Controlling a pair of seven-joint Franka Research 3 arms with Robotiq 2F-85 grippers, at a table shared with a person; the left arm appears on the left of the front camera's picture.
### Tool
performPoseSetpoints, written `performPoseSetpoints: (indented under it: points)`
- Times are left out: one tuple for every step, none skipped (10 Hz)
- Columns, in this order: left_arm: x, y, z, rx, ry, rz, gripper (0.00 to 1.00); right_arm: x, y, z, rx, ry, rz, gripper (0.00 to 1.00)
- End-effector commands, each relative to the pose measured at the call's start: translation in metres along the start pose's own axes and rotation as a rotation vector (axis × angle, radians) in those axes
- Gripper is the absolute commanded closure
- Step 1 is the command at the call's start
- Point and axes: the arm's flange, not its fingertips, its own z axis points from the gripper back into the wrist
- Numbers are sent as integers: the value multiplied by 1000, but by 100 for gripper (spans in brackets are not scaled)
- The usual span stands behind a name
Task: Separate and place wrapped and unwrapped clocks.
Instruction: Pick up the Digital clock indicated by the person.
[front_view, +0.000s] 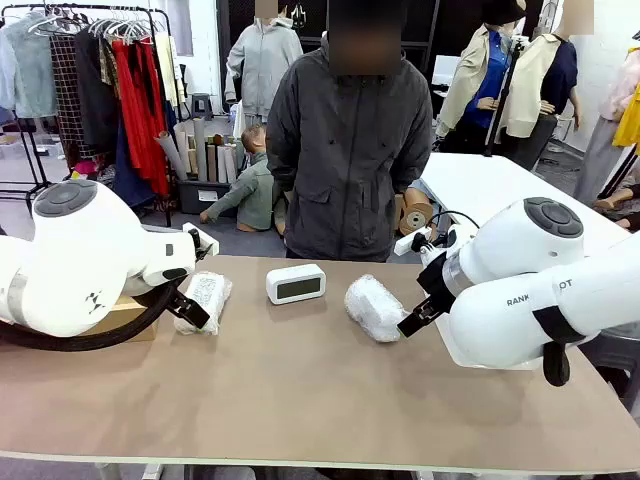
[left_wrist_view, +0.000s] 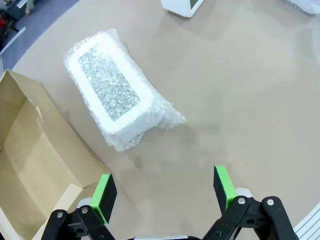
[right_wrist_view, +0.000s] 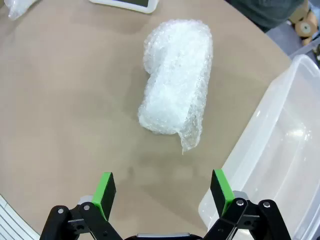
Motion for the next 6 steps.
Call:
performPoseSetpoints:
  points:
    - [0,0,0,0,0,0,0,0,0,0,0,0,0,0]
    - [0,0,0,0,0,0,0,0,0,0,0,0,0,0]
    - [0,0,0,0,0,0,0,0,0,0,0,0,0,0]
    - [0,0,0,0,0,0,0,0,0,0,0,0,0,0]
    - [0,0,0,0,0,0,0,0,0,0,0,0,0,0]
    - [0,0,0,0,0,0,0,0,0,0,0,0,0,0]
